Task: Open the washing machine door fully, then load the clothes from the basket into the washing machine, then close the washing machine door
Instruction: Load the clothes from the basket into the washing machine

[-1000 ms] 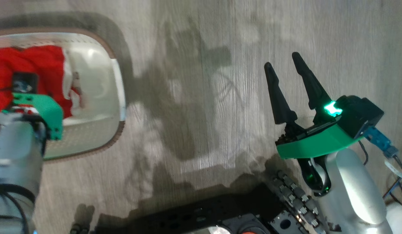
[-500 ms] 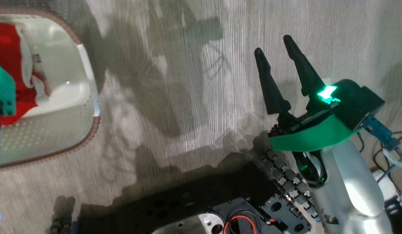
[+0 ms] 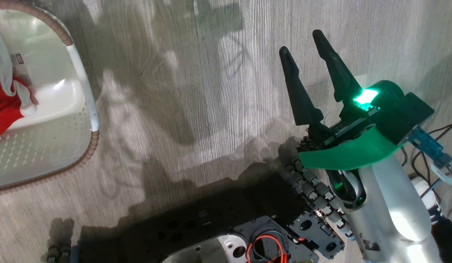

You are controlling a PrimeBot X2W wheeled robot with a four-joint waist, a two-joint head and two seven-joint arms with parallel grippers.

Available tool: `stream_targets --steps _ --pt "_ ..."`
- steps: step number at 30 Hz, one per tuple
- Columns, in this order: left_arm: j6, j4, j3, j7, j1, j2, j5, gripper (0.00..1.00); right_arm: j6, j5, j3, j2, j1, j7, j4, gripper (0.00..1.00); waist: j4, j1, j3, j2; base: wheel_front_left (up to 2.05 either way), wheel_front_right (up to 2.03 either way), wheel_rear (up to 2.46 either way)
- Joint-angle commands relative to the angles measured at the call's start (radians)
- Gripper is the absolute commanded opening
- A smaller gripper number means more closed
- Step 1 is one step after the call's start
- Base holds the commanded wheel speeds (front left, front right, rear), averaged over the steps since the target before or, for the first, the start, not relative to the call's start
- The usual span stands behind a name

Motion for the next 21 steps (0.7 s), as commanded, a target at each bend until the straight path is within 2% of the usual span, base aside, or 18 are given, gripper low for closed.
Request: stream_targets --steps 1,4,9,19,20,21 --pt "-0.007 0.000 0.005 0.011 0.025 0.054 0.007 1.00 0.000 0.005 0.020 0.000 0.047 -0.009 -0.029 1.00 0.000 -0.0001 0.004 0.0000 0.00 0.00 0.00" --pt "-0.025 0.000 0.017 0.014 0.026 0.037 -0.017 1.00 0.000 0.004 0.020 0.000 0.046 -0.009 -0.031 1.00 0.001 -0.0001 0.009 0.0000 0.00 0.00 0.00" --pt "-0.084 0.000 0.052 0.020 0.033 0.004 -0.079 1.00 0.000 0.001 0.021 0.000 0.041 -0.009 -0.030 1.00 0.004 -0.0001 0.011 0.0000 0.00 0.00 0.00" --pt "-0.081 0.000 0.036 0.012 0.034 -0.013 -0.089 1.00 0.000 -0.007 0.016 0.000 0.035 -0.009 -0.031 1.00 0.015 -0.0001 0.005 0.0000 0.00 0.00 0.00" --pt "-0.089 0.000 0.045 0.025 0.036 -0.019 -0.102 0.73 0.000 -0.009 0.015 0.000 0.036 -0.009 -0.031 1.00 0.016 -0.0001 0.005 0.0000 0.00 0.00 0.00" --pt "-0.101 0.000 0.051 0.044 0.039 -0.026 -0.114 0.00 0.000 -0.010 0.013 0.000 0.037 -0.009 -0.030 1.00 0.018 -0.0001 0.003 0.0000 0.00 0.00 0.00"
